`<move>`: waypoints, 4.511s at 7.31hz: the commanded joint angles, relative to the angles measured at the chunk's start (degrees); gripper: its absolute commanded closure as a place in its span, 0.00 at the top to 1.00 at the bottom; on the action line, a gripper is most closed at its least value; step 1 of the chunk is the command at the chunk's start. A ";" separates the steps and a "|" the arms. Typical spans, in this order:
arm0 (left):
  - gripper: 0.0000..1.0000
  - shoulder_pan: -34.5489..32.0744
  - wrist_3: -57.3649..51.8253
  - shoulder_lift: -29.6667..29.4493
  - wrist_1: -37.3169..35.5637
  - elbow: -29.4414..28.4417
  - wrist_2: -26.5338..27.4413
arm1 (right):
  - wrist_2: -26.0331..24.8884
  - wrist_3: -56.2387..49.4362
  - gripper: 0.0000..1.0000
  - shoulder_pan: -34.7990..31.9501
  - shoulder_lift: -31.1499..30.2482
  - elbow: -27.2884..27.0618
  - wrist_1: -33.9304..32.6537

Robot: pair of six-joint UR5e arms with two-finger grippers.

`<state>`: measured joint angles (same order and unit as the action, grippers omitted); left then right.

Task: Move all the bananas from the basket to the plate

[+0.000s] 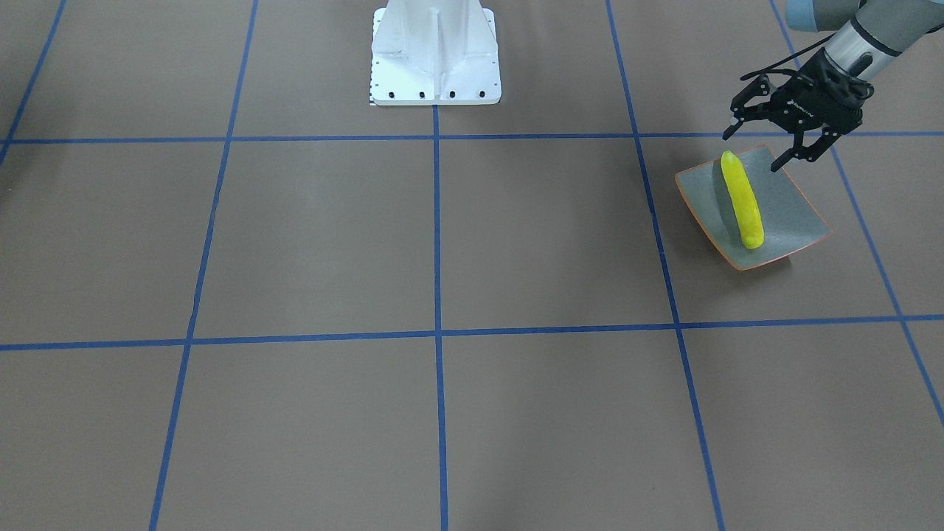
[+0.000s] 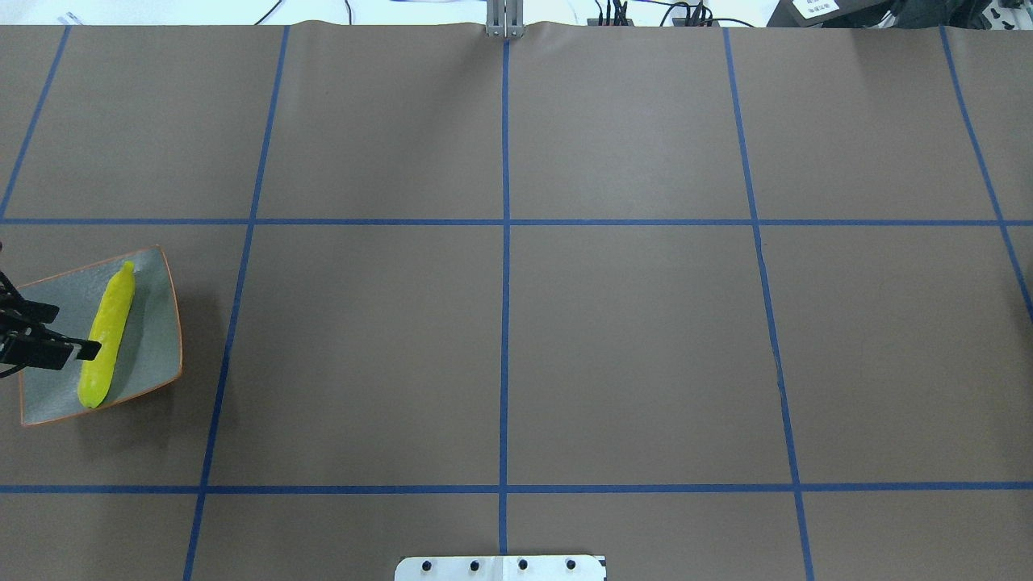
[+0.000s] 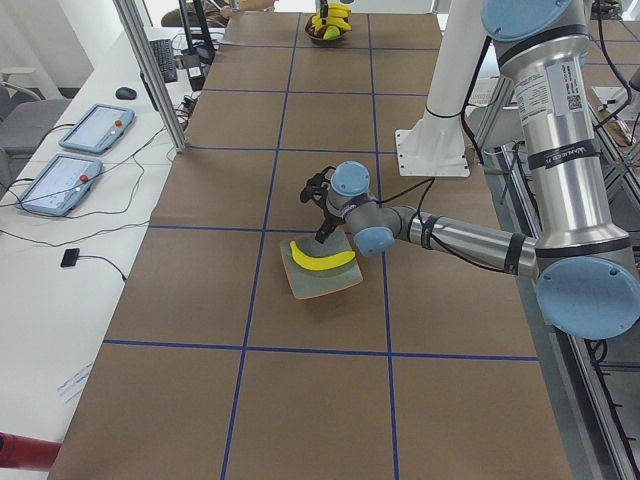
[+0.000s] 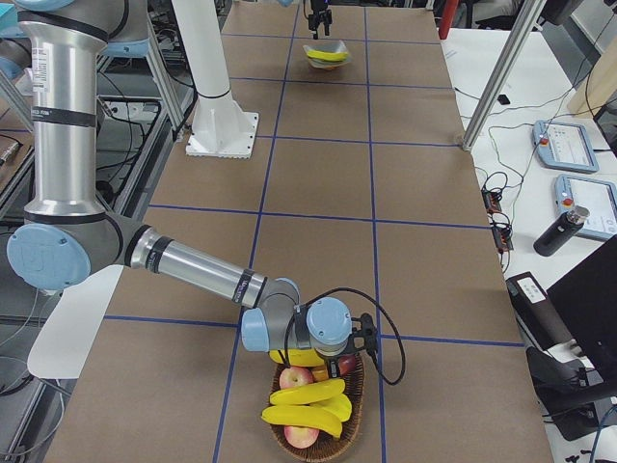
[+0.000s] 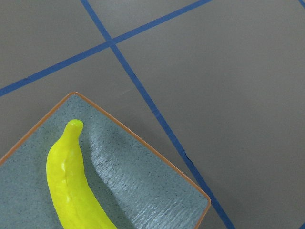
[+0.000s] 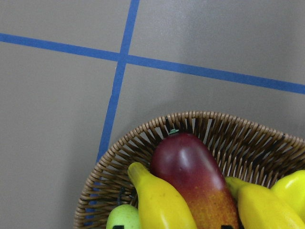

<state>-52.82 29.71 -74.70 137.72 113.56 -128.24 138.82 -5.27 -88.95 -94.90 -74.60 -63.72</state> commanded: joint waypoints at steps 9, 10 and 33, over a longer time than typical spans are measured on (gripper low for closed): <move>1.00 0.09 0.00 -0.44 -0.09 -0.36 -0.17 | 0.84 0.25 0.00 -3.77 1.29 -4.66 -1.31; 1.00 0.09 0.26 -1.31 -0.17 -0.53 -0.08 | 0.75 0.35 0.00 -4.91 3.21 -6.59 -6.01; 1.00 14.68 42.71 -49.31 -1.58 -5.45 3.08 | -22.44 92.53 0.00 43.05 41.45 -39.39 -15.02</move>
<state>-38.41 72.12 -123.69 136.09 108.07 -125.18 117.98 86.17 -47.32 -54.69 -114.13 -78.67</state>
